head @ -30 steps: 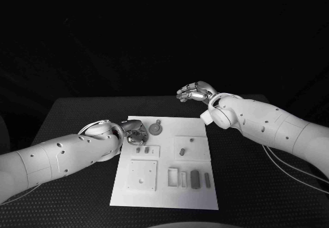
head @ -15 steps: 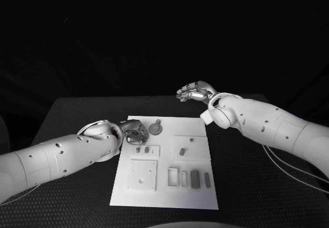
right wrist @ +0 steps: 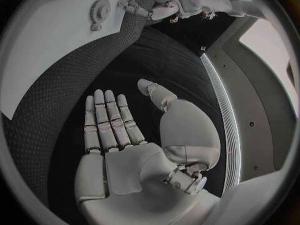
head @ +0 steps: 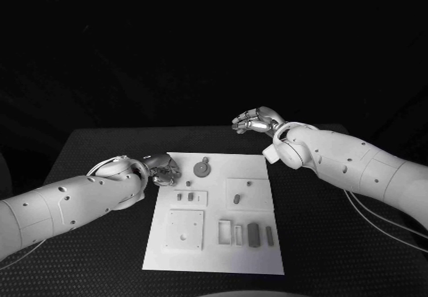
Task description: Assemble the parts on the task board
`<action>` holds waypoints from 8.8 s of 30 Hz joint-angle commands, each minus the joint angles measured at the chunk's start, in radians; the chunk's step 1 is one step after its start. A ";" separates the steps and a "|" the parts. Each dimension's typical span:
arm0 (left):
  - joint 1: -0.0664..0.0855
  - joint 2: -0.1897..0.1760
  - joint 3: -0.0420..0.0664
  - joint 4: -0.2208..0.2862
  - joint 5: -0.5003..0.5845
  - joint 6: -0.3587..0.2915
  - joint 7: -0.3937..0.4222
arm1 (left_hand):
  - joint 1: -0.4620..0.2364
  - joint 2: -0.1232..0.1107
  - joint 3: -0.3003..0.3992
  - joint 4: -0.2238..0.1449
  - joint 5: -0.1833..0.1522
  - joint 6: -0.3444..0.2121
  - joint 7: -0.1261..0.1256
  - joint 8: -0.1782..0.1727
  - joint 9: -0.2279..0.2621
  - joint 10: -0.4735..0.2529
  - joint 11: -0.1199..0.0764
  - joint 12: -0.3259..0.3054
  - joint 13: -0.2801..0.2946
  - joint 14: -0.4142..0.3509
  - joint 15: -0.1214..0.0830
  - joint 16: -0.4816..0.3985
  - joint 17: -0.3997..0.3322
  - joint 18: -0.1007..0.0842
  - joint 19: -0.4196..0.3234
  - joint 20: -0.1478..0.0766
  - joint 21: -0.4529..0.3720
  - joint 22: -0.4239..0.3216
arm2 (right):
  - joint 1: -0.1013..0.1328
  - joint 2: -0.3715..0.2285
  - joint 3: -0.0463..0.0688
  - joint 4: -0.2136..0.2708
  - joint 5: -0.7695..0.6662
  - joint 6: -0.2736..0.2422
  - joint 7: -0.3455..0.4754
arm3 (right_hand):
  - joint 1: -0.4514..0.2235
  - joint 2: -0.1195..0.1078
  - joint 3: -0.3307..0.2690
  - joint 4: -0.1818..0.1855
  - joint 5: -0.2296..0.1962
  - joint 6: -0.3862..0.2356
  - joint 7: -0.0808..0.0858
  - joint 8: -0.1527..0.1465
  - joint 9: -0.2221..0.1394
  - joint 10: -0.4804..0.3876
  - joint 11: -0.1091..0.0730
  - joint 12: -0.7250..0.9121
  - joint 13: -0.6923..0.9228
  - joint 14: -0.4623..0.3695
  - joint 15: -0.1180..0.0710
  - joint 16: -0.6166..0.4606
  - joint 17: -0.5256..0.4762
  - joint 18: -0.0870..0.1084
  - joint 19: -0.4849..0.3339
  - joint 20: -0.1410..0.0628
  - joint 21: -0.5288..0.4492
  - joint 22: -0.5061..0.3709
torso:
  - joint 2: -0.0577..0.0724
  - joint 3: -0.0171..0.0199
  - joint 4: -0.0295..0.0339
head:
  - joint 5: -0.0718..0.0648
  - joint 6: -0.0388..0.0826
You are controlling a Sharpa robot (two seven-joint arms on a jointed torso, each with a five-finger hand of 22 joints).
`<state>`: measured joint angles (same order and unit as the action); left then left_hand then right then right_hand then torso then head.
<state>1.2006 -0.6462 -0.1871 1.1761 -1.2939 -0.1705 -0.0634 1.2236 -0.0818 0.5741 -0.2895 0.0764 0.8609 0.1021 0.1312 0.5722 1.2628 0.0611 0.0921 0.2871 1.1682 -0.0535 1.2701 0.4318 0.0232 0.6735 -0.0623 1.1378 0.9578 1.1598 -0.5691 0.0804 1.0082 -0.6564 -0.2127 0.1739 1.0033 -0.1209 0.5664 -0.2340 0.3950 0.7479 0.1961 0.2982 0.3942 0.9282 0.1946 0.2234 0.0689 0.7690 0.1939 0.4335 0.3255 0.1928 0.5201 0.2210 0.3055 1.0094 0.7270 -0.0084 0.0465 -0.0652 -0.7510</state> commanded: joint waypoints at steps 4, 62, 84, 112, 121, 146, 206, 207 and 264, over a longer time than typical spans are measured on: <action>0.004 -0.013 0.017 -0.058 0.098 -0.033 0.005 | 0.004 -0.005 0.000 0.001 0.002 0.022 0.012 0.020 0.003 -0.019 0.006 -0.009 -0.005 -0.010 0.007 -0.004 -0.003 0.014 -0.012 -0.084 0.005 -0.001 | -0.002 -0.019 0.000 0.010 -0.061 -0.014 0.036 | 0.024 0.000 0.005 -0.019 -0.006 0.017 0.018 0.014 0.000 0.025 -0.006 0.003 0.002 0.024 -0.005 0.018 0.004 -0.007 0.029 0.000 0.001 0.008 | 0.000 0.0000 0.0008 | -0.003 0.008; 0.076 -0.185 0.069 0.083 1.055 -0.074 0.200 | -0.126 -0.001 -0.036 0.041 -0.019 0.052 0.062 0.069 0.007 -0.019 0.013 0.044 0.033 -0.081 0.022 -0.255 -0.103 0.001 -0.051 -0.066 -0.040 -0.048 | -0.076 -0.239 -0.110 0.398 -1.108 0.041 -0.197 | 0.142 -0.129 0.156 0.027 -0.310 0.194 -0.054 0.064 0.039 0.312 -0.128 -0.023 0.120 0.523 -0.238 0.488 0.393 0.069 0.622 -0.197 0.381 0.237 | 0.000 -0.0038 0.0039 | -0.018 0.009; 0.076 -0.183 0.069 0.078 1.054 -0.074 0.190 | -0.127 -0.001 -0.038 0.040 -0.019 0.050 0.063 0.069 0.006 -0.023 0.014 0.049 0.036 -0.079 0.022 -0.256 -0.101 0.002 -0.049 -0.066 -0.040 -0.049 | -0.089 -0.207 -0.118 0.371 -1.148 0.044 -0.207 | 0.152 -0.128 0.227 0.032 -0.340 0.225 -0.066 0.068 0.047 0.317 -0.129 -0.034 0.145 0.516 -0.239 0.511 0.389 0.069 0.622 -0.198 0.393 0.252 | 0.000 -0.0031 0.0040 | -0.018 0.003; 0.076 -0.178 0.069 0.071 1.054 -0.089 0.184 | -0.129 -0.001 -0.040 0.041 -0.019 0.045 0.065 0.069 0.005 -0.030 0.014 0.054 0.039 -0.075 0.022 -0.257 -0.098 0.003 -0.046 -0.066 -0.039 -0.051 | -0.105 -0.189 -0.122 0.364 -1.204 0.018 -0.222 | 0.178 -0.096 0.318 0.022 -0.338 0.296 -0.092 0.089 0.065 0.380 -0.156 -0.015 0.192 0.522 -0.267 0.569 0.411 0.069 0.641 -0.216 0.430 0.282 | 0.000 -0.0026 0.0042 | -0.023 -0.006; 0.076 -0.178 0.069 0.068 1.054 -0.091 0.187 | -0.125 -0.002 -0.039 0.037 -0.018 0.043 0.065 0.070 0.004 -0.041 0.016 0.054 0.039 -0.072 0.024 -0.256 -0.095 0.004 -0.044 -0.066 -0.038 -0.053 | -0.108 -0.190 -0.122 0.372 -1.231 -0.015 -0.235 | 0.183 -0.108 0.358 0.022 -0.330 0.318 -0.101 0.094 0.077 0.399 -0.166 -0.009 0.214 0.512 -0.275 0.586 0.430 0.069 0.646 -0.217 0.439 0.289 | 0.000 -0.0028 0.0042 | -0.023 -0.007; 0.076 -0.175 0.069 0.060 1.054 -0.085 0.187 | -0.126 -0.002 -0.039 0.037 -0.018 0.043 0.066 0.070 0.004 -0.045 0.017 0.057 0.041 -0.071 0.024 -0.257 -0.094 0.005 -0.043 -0.065 -0.038 -0.054 | -0.072 -0.236 -0.090 0.415 -1.136 0.027 -0.186 | 0.174 -0.118 0.369 0.029 -0.323 0.325 -0.105 0.094 0.090 0.407 -0.170 -0.008 0.232 0.514 -0.279 0.594 0.440 0.069 0.654 -0.221 0.447 0.293 | 0.000 -0.0025 0.0036 | -0.017 -0.003; 0.076 -0.106 0.067 0.017 1.060 -0.083 0.179 | -0.126 -0.003 -0.040 0.038 -0.018 0.043 0.065 0.073 0.003 -0.050 0.017 0.065 0.045 -0.073 0.025 -0.260 -0.091 0.005 -0.046 -0.064 -0.039 -0.056 | -0.095 0.028 -0.218 0.483 -1.201 -0.017 -0.205 | 0.159 -0.102 0.351 0.017 -0.288 0.322 -0.104 0.089 0.105 0.406 -0.170 -0.015 0.249 0.514 -0.280 0.594 0.447 0.069 0.654 -0.226 0.451 0.297 | -0.002 -0.0041 0.0056 | 0.088 -0.014; 0.076 -0.106 0.067 0.017 1.060 -0.083 0.179 | -0.126 -0.003 -0.040 0.037 -0.018 0.043 0.065 0.073 0.003 -0.050 0.017 0.065 0.045 -0.073 0.025 -0.260 -0.091 0.005 -0.046 -0.064 -0.039 -0.056 | -0.097 0.029 -0.219 0.483 -1.202 -0.016 -0.205 | 0.159 -0.101 0.351 0.016 -0.288 0.322 -0.104 0.089 0.105 0.406 -0.170 -0.015 0.249 0.514 -0.280 0.594 0.447 0.069 0.654 -0.226 0.451 0.297 | -0.001 -0.0040 0.0056 | 0.088 -0.014; 0.076 -0.109 0.067 0.020 1.057 -0.073 0.171 | -0.125 -0.004 -0.040 0.036 -0.019 0.039 0.067 0.074 0.002 -0.056 0.018 0.073 0.049 -0.073 0.025 -0.262 -0.088 0.004 -0.048 -0.063 -0.039 -0.058 | -0.123 0.075 -0.262 0.432 -1.206 0.019 -0.200 | 0.148 -0.094 0.342 0.006 -0.277 0.318 -0.102 0.082 0.113 0.401 -0.169 -0.023 0.258 0.513 -0.278 0.591 0.448 0.069 0.652 -0.225 0.452 0.298 | -0.002 -0.0043 0.0045 | 0.094 -0.018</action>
<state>1.2760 -0.7556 -0.1209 1.1934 -0.2377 -0.2549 0.1043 1.1064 -0.0828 0.5384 -0.2510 0.0610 0.8982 0.1604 0.1982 0.5751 1.2115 0.0806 0.1618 0.3342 1.0878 -0.0259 1.0145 0.3432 0.0229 0.6235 -0.0588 1.1034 0.9008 1.0453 -0.4947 -0.1729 1.4406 -1.8642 -0.2376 -0.0350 1.1531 -0.2209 0.9121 -0.2264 0.1125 1.0658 0.0925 0.3820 0.5063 1.3330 0.0213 0.2041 0.3267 1.2848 -0.0818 1.0263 0.7724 0.2318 1.1771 0.0001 0.7547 1.3069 0.7253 -0.0123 0.0507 0.0292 -0.7685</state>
